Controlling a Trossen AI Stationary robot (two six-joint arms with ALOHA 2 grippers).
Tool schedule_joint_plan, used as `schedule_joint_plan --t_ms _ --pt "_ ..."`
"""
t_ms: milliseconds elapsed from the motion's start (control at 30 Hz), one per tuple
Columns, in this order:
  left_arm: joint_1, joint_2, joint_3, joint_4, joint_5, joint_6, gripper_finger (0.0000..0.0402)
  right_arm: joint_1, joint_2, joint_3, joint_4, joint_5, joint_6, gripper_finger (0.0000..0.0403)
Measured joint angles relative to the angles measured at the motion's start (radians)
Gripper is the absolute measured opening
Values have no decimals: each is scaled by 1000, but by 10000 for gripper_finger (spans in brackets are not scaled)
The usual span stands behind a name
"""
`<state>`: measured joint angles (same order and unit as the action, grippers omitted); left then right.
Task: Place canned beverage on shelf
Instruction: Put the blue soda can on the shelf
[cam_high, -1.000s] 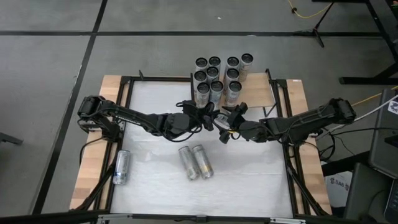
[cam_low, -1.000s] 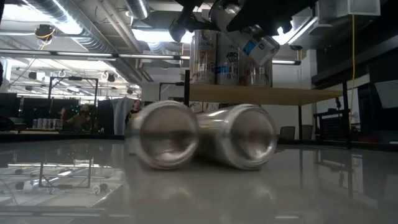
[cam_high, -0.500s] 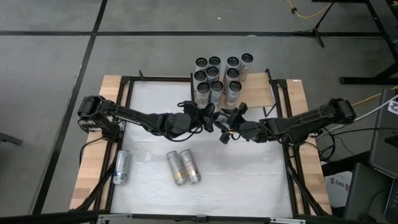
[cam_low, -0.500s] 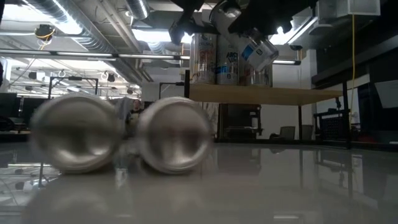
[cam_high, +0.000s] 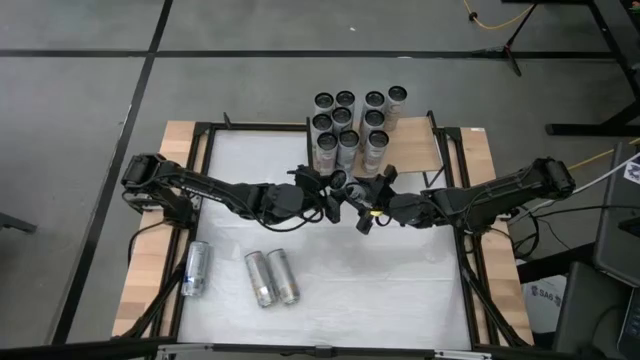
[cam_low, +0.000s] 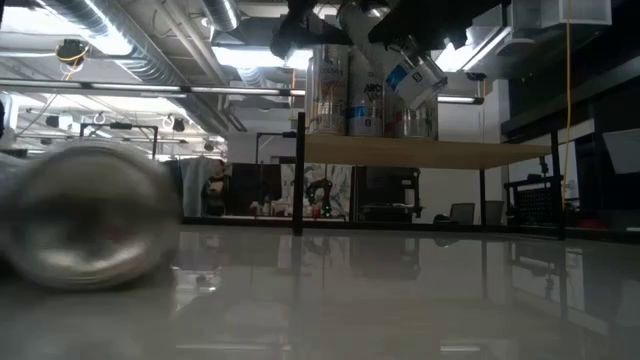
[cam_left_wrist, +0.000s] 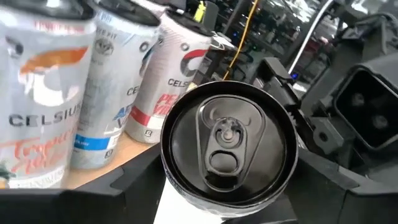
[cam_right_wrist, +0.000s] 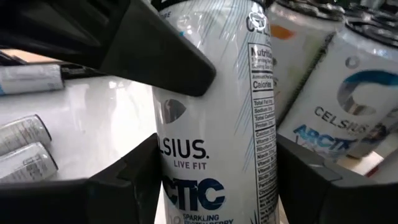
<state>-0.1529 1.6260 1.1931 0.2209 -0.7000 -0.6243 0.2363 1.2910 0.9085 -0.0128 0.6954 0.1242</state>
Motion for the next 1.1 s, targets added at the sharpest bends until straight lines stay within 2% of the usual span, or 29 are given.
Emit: schedule_joint_plan --t_ms 300,567,1100 --pt "-38 -38 -1 -34 -5 78 276 1 -23 1 -9 -53 -1 235" --pt "-45 -41 -1 -23 -19 11 275 1 -26 2 -17 -53 1 236" --pt "-46 -41 -3 -26 -31 6 275 0 -25 2 -51 -65 2 237"
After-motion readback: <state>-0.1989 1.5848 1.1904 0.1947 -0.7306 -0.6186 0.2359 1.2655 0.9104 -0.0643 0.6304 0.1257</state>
